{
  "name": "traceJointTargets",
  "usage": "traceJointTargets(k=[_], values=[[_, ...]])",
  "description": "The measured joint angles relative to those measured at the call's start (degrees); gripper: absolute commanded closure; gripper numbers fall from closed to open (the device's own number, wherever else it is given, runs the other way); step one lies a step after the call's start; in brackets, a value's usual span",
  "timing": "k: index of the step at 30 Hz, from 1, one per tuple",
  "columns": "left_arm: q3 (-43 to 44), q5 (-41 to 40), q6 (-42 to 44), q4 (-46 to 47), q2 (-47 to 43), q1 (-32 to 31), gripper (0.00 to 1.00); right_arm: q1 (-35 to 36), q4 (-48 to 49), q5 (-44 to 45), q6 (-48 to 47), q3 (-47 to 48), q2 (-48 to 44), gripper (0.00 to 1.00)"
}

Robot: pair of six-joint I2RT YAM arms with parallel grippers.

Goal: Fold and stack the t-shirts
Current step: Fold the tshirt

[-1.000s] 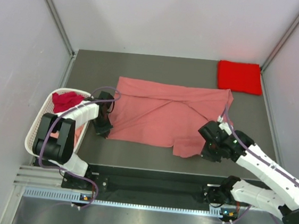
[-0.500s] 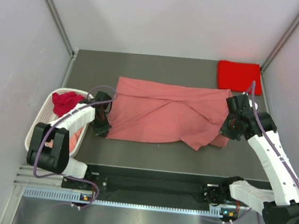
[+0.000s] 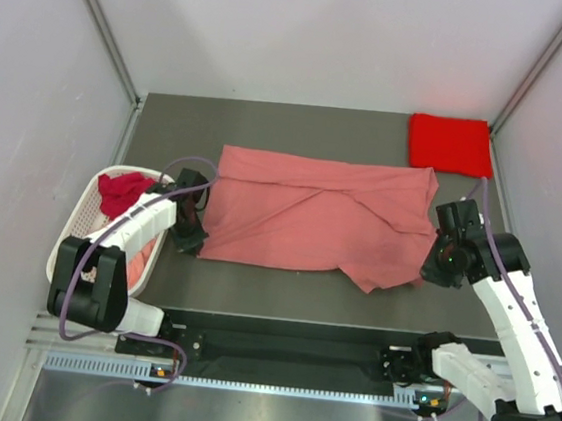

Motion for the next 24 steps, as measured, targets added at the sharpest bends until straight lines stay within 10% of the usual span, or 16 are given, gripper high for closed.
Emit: traceJointTargets(k=[24], values=[[40.54, -2.73, 7.78, -2.36, 32.81, 0.04, 1.00, -14.51, 8.76, -7.89, -14.75, 30.99, 39.08, 1.00]])
